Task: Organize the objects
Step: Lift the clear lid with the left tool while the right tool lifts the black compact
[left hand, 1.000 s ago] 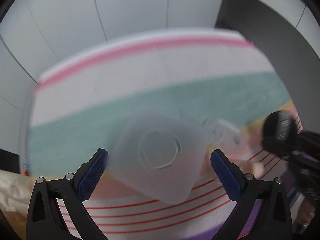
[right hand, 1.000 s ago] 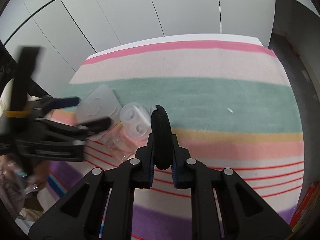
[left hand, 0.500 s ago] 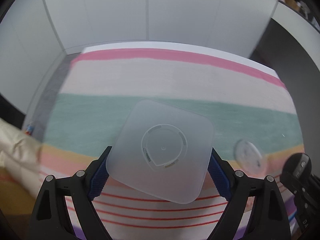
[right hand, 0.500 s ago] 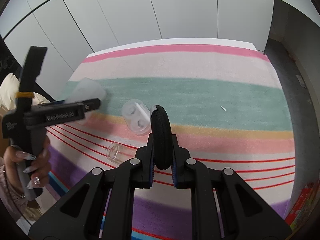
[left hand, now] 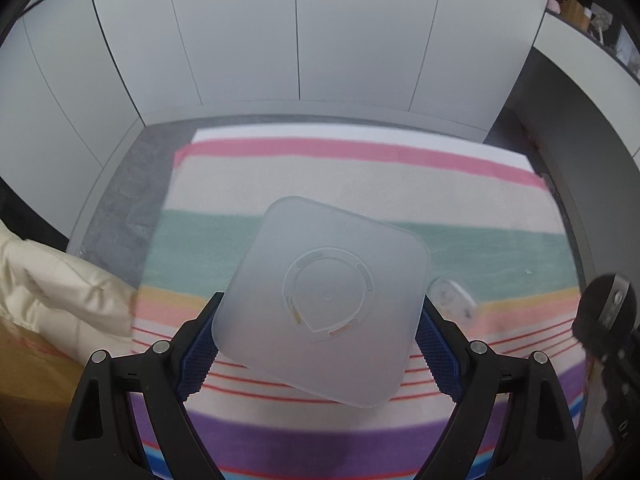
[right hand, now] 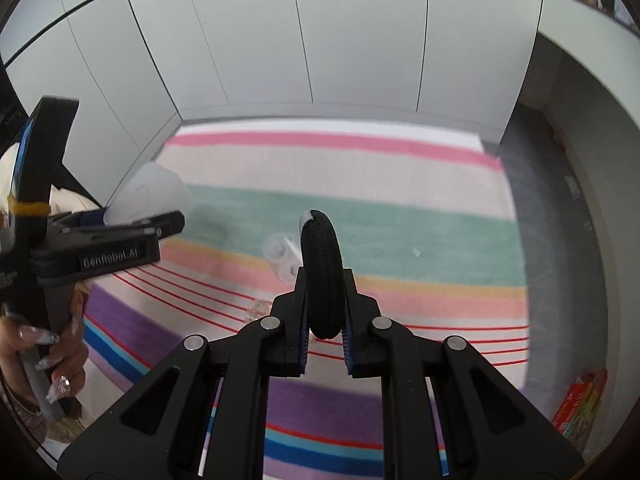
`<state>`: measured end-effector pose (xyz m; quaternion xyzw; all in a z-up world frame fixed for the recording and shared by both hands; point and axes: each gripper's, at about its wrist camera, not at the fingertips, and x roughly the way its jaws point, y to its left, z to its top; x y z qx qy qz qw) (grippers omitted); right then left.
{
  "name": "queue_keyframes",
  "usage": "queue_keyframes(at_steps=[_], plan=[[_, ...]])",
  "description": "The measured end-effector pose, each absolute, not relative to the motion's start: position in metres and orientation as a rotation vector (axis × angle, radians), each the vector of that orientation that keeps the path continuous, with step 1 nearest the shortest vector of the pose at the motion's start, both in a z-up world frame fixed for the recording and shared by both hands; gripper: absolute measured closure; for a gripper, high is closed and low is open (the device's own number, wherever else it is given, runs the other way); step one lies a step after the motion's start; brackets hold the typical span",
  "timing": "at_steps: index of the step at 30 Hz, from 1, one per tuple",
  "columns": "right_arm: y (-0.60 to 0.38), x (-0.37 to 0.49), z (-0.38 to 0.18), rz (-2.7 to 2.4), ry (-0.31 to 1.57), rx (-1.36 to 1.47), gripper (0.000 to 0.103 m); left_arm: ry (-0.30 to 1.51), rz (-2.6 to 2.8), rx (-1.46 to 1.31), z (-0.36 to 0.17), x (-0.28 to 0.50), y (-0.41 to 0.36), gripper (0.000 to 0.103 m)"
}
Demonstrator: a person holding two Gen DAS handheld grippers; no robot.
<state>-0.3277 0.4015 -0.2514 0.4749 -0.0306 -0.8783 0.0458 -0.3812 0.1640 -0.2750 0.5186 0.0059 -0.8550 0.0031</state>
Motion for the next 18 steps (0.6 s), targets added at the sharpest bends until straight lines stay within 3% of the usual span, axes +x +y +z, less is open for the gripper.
queue_keyframes(at_steps=[18], plan=[[0.387, -0.292, -0.070, -2.869, -0.101, 1.262, 0.090, 0.024, -2.897, 1.372, -0.083, -0.310, 0.148, 0.014]])
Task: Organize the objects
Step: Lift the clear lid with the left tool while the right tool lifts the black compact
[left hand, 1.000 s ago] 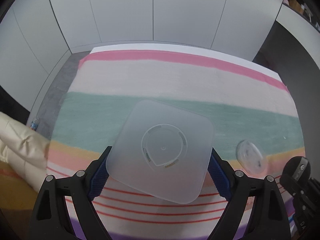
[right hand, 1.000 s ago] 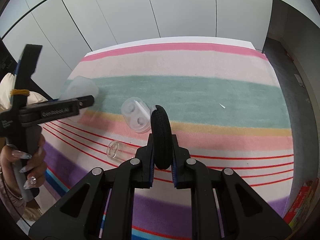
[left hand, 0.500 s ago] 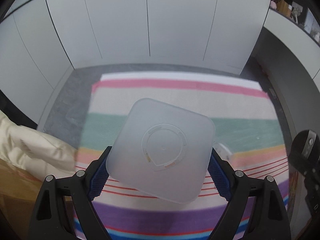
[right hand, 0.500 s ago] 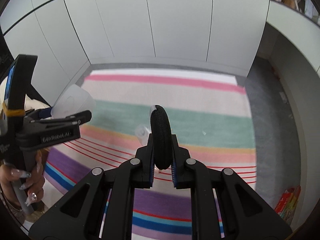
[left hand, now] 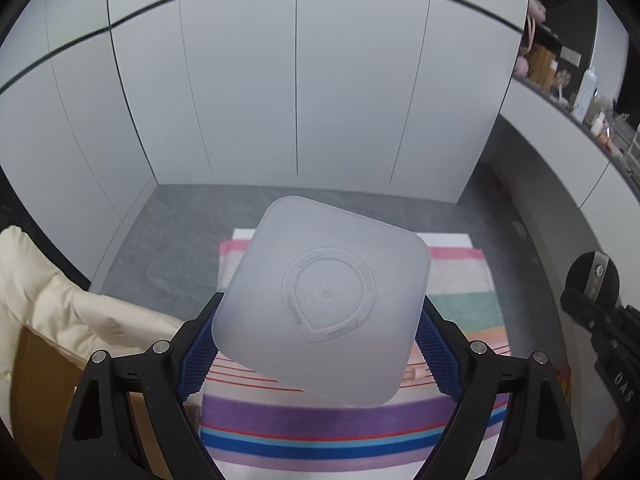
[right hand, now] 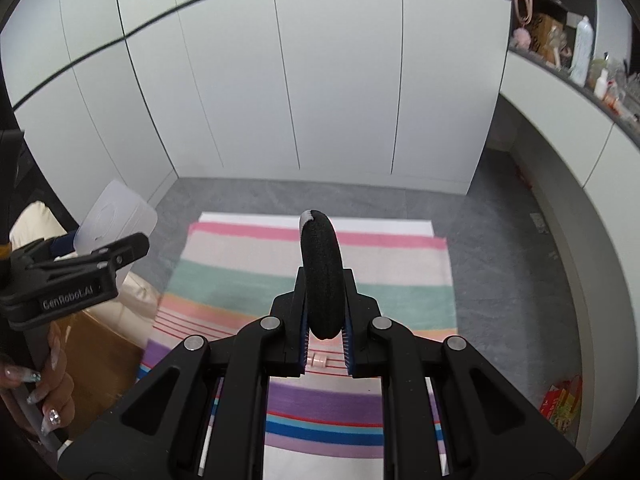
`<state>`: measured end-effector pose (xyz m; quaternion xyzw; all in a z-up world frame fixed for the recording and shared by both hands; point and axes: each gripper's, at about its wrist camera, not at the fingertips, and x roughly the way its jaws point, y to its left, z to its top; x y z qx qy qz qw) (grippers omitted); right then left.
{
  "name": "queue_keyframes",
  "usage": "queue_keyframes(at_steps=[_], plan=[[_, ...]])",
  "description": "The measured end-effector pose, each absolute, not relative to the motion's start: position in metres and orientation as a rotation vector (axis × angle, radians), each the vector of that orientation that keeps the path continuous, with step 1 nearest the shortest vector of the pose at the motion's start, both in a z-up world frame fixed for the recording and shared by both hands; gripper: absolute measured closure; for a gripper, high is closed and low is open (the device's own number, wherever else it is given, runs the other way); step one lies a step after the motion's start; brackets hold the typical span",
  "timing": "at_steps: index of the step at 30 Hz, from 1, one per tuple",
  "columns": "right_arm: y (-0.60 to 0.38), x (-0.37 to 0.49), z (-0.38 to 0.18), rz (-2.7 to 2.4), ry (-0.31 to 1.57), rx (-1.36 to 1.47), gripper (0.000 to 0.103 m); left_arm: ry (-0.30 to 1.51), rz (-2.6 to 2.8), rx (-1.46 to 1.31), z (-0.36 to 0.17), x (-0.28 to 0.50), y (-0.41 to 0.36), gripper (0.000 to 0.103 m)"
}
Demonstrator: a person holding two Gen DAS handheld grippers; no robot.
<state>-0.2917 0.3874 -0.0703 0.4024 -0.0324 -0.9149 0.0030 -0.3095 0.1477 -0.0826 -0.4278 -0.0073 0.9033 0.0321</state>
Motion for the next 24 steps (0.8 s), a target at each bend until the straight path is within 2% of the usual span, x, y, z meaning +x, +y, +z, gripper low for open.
queue_keyframes(at_steps=[7, 9, 13, 24], plan=[[0.381, -0.273, 0.000, -2.918, -0.078, 1.164, 0.090, 0.095, 2.870, -1.182, -0.016, -0.273, 0.152, 0.014], [0.379, -0.264, 0.019, -2.939, -0.072, 1.104, 0.090, 0.099, 2.872, -1.193, -0.007, -0.269, 0.152, 0.014], [0.372, -0.246, 0.038, -2.952, -0.035, 1.044, 0.090, 0.217, 2.929, -1.146, 0.011, -0.248, 0.165, 0.014], [0.368, -0.229, 0.039, -2.962, -0.028, 1.016, 0.090, 0.097, 2.849, -1.210, 0.002, -0.239, 0.156, 0.014]])
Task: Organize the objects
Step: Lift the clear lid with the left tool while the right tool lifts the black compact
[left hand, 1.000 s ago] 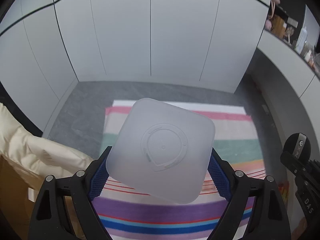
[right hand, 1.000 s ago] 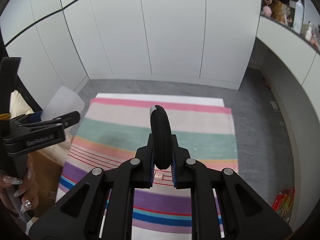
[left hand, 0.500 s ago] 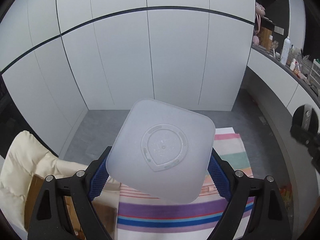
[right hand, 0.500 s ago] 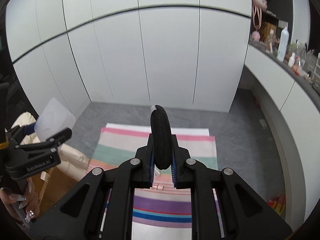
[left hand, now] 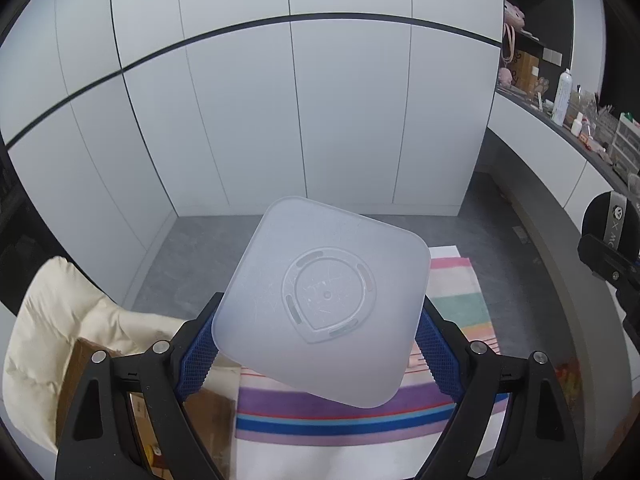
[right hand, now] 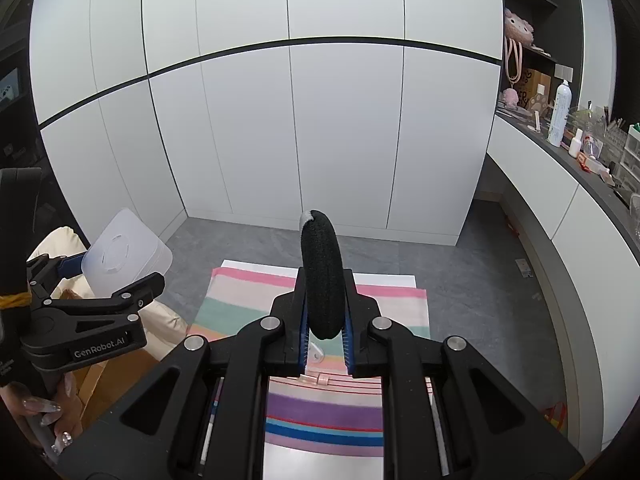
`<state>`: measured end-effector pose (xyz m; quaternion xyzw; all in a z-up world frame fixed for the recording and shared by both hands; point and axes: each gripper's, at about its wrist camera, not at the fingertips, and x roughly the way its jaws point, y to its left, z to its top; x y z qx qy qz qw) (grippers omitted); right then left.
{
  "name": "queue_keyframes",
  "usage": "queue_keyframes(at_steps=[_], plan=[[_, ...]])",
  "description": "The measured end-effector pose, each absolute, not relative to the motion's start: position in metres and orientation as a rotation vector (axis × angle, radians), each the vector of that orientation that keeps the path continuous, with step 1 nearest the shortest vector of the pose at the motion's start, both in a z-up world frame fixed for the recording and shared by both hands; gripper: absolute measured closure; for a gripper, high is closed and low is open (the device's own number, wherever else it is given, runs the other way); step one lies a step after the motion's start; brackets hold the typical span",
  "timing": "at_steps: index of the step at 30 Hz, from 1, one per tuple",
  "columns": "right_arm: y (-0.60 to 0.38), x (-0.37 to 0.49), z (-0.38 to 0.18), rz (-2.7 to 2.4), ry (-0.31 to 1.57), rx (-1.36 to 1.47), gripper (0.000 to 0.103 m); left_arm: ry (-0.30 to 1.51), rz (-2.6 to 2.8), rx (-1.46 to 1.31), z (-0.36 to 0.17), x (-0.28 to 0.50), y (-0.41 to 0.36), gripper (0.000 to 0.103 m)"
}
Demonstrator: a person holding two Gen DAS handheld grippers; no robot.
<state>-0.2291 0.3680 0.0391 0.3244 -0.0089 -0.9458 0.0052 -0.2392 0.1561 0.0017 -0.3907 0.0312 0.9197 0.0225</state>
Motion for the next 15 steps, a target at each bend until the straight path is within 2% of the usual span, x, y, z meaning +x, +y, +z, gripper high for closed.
queue_keyframes(at_steps=[10, 15], plan=[[0.369, -0.201, 0.041, -2.946, -0.081, 1.026, 0.090, 0.121, 2.888, -1.158, 0.008, -0.209, 0.152, 0.014], [0.369, -0.175, 0.036, -2.958, -0.095, 1.075, 0.090, 0.021, 2.894, -1.127, 0.014, -0.179, 0.141, 0.014]])
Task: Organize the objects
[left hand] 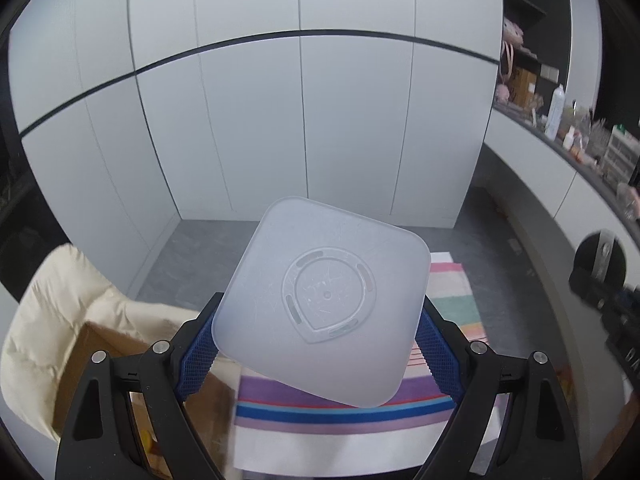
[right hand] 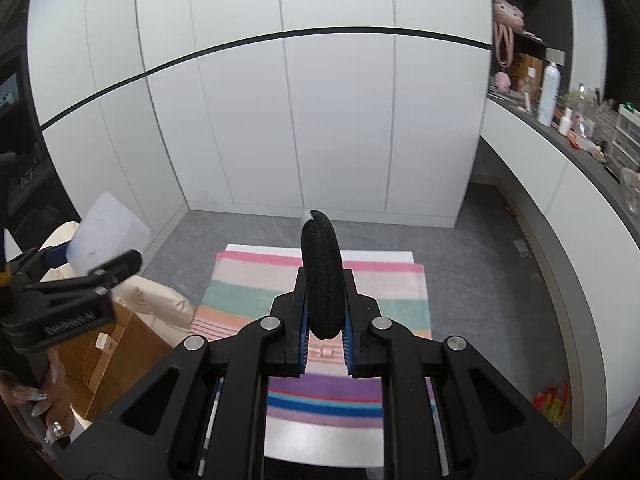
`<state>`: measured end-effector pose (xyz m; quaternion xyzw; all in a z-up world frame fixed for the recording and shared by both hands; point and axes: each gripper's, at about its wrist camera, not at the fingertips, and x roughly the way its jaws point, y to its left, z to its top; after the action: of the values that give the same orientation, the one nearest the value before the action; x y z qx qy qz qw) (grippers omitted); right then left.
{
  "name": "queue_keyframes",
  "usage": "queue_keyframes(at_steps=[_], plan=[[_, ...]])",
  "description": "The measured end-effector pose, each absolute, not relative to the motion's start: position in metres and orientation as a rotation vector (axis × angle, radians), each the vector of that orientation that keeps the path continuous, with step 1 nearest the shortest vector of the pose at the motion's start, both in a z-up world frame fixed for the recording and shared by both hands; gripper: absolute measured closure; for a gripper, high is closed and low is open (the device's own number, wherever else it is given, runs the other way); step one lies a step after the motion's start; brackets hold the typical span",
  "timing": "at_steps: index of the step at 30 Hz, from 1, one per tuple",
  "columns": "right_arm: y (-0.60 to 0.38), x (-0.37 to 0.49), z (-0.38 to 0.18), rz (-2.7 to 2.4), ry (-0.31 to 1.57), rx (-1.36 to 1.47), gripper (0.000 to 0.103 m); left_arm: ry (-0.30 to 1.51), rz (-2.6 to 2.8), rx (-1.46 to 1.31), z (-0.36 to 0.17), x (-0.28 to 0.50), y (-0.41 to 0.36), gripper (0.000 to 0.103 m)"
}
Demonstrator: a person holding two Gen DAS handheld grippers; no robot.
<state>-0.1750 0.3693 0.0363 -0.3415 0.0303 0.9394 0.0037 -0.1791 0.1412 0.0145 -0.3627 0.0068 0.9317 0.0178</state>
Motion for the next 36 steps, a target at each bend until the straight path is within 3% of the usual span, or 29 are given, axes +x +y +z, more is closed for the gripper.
queue_keyframes(at_steps=[5, 10, 16, 28, 36], plan=[[0.371, -0.136, 0.031, 2.924, 0.142, -1.058, 0.090, -0.041, 2.938, -1.090, 0.013, -0.139, 0.131, 0.014], [0.366, -0.093, 0.029, 2.889, 0.048, -1.020, 0.090, -0.075, 2.926, -1.111, 0.009, -0.104, 0.119, 0.014], [0.360, -0.051, 0.026, 2.901, 0.069, -1.025, 0.090, 0.048, 2.976, -1.032, 0.010, -0.046, 0.116, 0.014], [0.361, 0.026, -0.001, 2.897, 0.098, -1.096, 0.090, 0.009, 2.988, -0.972, 0.012, 0.023, 0.098, 0.014], [0.364, 0.052, -0.035, 2.853, 0.094, -1.243, 0.090, 0.086, 3.003, -0.971, -0.009, 0.057, 0.092, 0.014]])
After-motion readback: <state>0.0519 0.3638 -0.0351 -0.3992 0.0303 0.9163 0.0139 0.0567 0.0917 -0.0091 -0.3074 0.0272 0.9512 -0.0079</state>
